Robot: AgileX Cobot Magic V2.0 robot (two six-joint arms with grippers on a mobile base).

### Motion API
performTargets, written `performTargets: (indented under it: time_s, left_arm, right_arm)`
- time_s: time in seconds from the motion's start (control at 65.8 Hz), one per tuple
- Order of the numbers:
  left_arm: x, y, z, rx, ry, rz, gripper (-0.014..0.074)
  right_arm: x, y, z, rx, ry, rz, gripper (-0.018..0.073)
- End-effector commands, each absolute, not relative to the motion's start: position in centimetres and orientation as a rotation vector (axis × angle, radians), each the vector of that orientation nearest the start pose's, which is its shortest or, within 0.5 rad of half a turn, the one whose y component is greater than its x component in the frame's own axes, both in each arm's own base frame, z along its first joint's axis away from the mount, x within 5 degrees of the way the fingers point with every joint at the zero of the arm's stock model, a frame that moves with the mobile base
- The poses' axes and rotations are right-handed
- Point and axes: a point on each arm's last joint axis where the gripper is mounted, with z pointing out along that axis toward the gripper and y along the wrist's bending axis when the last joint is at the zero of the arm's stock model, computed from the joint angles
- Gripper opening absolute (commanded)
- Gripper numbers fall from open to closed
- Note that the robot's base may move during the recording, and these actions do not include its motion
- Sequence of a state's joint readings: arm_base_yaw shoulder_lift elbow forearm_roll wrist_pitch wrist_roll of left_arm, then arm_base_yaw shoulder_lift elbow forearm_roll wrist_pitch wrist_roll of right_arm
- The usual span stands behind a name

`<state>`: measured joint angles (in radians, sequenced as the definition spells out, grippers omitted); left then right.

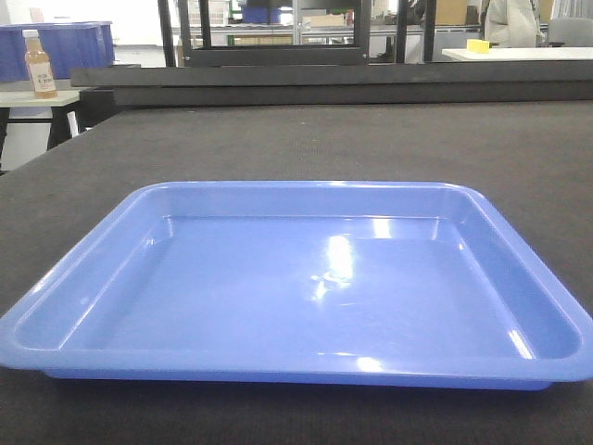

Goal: Grab blue tray and place on right shelf
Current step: 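Move both grippers down toward the tray's side rims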

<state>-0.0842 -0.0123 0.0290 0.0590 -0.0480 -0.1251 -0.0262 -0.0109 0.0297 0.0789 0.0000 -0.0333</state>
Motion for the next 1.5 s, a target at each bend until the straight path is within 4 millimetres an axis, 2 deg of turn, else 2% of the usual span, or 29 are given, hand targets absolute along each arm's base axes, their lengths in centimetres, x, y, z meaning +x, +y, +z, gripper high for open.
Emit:
performTargets:
  time_s: [0.0, 0.106, 0.243, 0.334, 0.456, 0.578, 0.699, 0.851, 0.988, 1.11, 1.231, 1.322, 1.49]
  left_arm:
    - [5.2, -0.5, 21.9, 0.017, 1.279, -0.14, -0.0048]
    - [4.9, -0.6, 23.9, 0.042, 1.247, -0.115, -0.0048]
    - [4.4, -0.3, 27.6, 0.029, 1.343, -0.095, -0.0048]
    - [4.6, -0.2, 29.4, 0.017, 1.477, -0.08, -0.0048]
    - [5.6, -0.1, 31.6, -0.004, 1.677, -0.074, -0.0048]
    - [7.6, -0.3, 32.8, -0.014, 1.866, -0.064, -0.0048]
    - [10.0, -0.7, 33.7, -0.036, 2.007, -0.117, -0.0048]
    - [12.4, -1.6, 33.4, -0.095, 2.115, -0.248, -0.0048]
    - [14.5, -2.2, 32.4, -0.143, 2.182, -0.325, -0.0048]
    - [16.1, -2.8, 31.6, -0.179, 2.327, -0.39, -0.0048]
    - [17.9, -3.5, 31.6, -0.135, 2.396, -0.383, -0.0041]
    - [19.4, -4.3, 31.5, -0.063, 2.429, -0.323, -0.0041]
    - [22.1, -7.3, 29.8, -0.029, 2.534, -0.176, -0.0041]
  right_arm:
    - [5.0, -0.3, 22.9, 0.062, 1.28, -0.001, 0.0056]
    - [4.7, -0.2, 24.5, 0.056, 1.261, 0.004, 0.0056]
    - [3.6, 0.1, 28.1, 0.037, 1.462, 0.023, 0.0056]
    - [3.4, 0.2, 30.2, 0.028, 1.589, 0.032, 0.0056]
    - [4.3, 0.3, 32.7, 0.02, 1.762, 0.042, 0.0056]
    - [6.2, 0.3, 34.0, 0.015, 1.962, 0.051, 0.0056]
    - [9.0, 0.3, 33.9, 0.02, 2.094, 0.058, 0.0056]
    - [11.6, 0.2, 32.6, 0.027, 2.224, 0.065, 0.0056]
    - [12.4, 0.7, 32.1, 0.06, 2.277, 0.158, 0.0056]
    - [13.1, 1.3, 31.9, 0.089, 2.364, 0.266, 0.0057]
    - [15.3, 1.4, 31.1, 0.116, 2.514, 0.298, 0.006]
    - [17.8, 0.9, 30.6, 0.233, 2.544, 0.27, 0.006]
    - [21.2, 1.4, 30.0, 0.334, 2.614, 0.204, 0.006]
